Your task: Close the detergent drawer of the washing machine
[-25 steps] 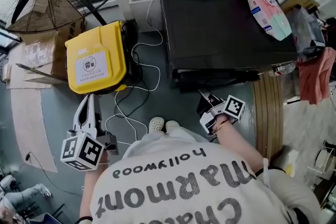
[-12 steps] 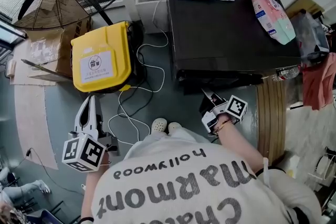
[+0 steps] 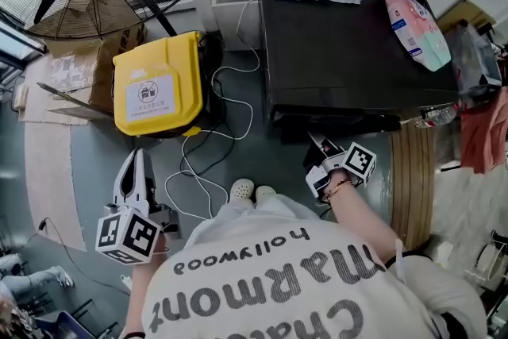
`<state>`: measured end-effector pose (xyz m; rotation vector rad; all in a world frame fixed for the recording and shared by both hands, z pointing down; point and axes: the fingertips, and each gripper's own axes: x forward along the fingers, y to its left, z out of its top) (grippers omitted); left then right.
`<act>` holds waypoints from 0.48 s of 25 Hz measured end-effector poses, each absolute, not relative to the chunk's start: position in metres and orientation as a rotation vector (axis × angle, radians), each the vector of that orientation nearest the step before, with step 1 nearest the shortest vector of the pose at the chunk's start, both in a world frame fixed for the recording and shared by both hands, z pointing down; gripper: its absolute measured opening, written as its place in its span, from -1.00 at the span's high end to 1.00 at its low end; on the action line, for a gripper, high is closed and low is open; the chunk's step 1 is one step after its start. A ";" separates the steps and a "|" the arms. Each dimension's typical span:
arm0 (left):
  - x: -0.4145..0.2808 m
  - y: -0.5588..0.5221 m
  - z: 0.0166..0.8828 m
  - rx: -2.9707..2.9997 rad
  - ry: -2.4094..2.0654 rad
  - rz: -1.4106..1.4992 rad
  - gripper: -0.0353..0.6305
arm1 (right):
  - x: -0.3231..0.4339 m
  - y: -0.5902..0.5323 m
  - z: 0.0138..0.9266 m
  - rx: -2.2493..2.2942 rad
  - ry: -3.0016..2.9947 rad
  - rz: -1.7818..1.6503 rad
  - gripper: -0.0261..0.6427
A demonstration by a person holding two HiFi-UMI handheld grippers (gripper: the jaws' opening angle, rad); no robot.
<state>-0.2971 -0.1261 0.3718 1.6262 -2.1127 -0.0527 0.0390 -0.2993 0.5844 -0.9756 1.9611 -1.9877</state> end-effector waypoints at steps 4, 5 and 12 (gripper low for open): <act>-0.301 -0.106 0.378 1.577 -2.149 -0.051 0.87 | 0.038 -0.301 0.589 -0.978 1.964 -1.961 0.70; -0.301 -0.099 0.379 1.559 -2.162 -0.056 0.87 | 0.037 -0.302 0.588 -0.967 1.952 -1.955 0.70; -0.286 -0.062 0.389 1.518 -2.181 -0.093 0.87 | 0.035 -0.307 0.584 -1.102 1.893 -1.924 0.67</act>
